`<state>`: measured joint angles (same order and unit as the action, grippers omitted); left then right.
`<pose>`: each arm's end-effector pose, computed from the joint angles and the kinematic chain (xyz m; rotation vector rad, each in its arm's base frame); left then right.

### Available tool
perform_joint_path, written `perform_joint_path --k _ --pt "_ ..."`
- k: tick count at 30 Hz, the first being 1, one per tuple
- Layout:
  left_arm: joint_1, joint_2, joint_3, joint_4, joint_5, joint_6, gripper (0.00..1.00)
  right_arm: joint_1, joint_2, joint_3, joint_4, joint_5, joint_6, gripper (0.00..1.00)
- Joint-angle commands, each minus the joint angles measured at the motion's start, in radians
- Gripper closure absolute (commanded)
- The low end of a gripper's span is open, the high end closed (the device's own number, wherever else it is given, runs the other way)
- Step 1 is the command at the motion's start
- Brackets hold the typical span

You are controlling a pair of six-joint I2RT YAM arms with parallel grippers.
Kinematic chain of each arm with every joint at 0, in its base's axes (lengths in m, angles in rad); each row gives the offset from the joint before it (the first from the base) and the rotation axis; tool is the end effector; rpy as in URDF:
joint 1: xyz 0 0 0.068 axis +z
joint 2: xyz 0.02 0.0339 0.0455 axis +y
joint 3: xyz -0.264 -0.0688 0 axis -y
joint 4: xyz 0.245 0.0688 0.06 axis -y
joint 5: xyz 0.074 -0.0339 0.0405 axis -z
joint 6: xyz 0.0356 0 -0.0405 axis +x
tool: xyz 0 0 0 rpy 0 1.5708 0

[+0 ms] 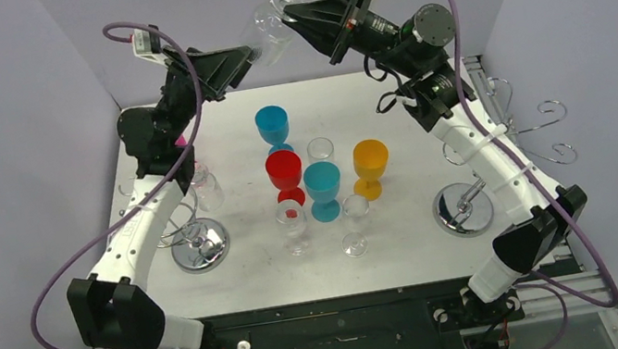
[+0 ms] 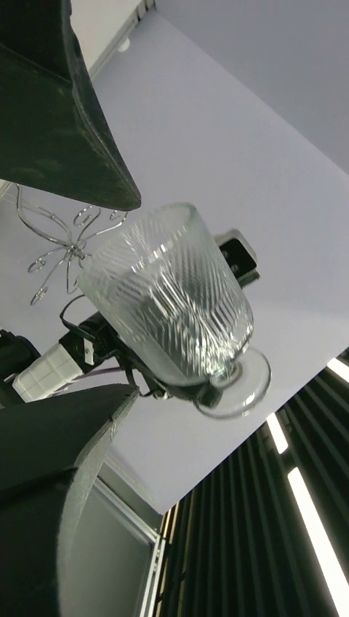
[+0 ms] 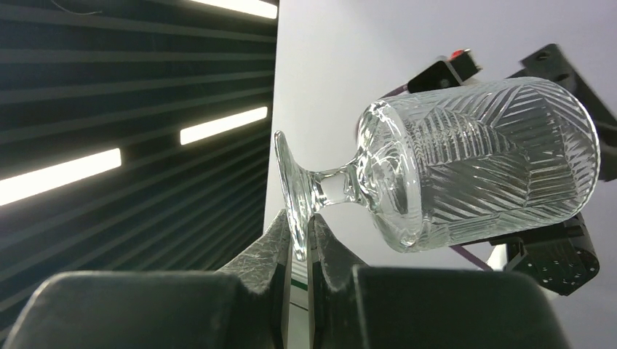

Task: Take the wine glass off the wine glass rack
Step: Place the wine glass at the center of the board.

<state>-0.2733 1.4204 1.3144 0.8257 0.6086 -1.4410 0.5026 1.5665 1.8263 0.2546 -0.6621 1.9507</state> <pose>0.2911 -0.1027 0.4763 0.0259 1.1712 -1.8040 0.2779 0.1777 0.5486 0.3078 1.5855 2.4065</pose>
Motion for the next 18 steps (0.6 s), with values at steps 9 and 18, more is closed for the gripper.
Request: perform_joint_path --k 9,18 --pt "-0.091 0.032 0.123 0.299 0.026 -0.075 0.37 -0.007 -0.066 -0.078 0.226 0.013 0.125 1.00" --pt "-0.157 0.008 0.168 0.355 -0.008 -0.095 0.78 -0.007 -0.070 -0.124 0.347 0.020 0.232 1.00"
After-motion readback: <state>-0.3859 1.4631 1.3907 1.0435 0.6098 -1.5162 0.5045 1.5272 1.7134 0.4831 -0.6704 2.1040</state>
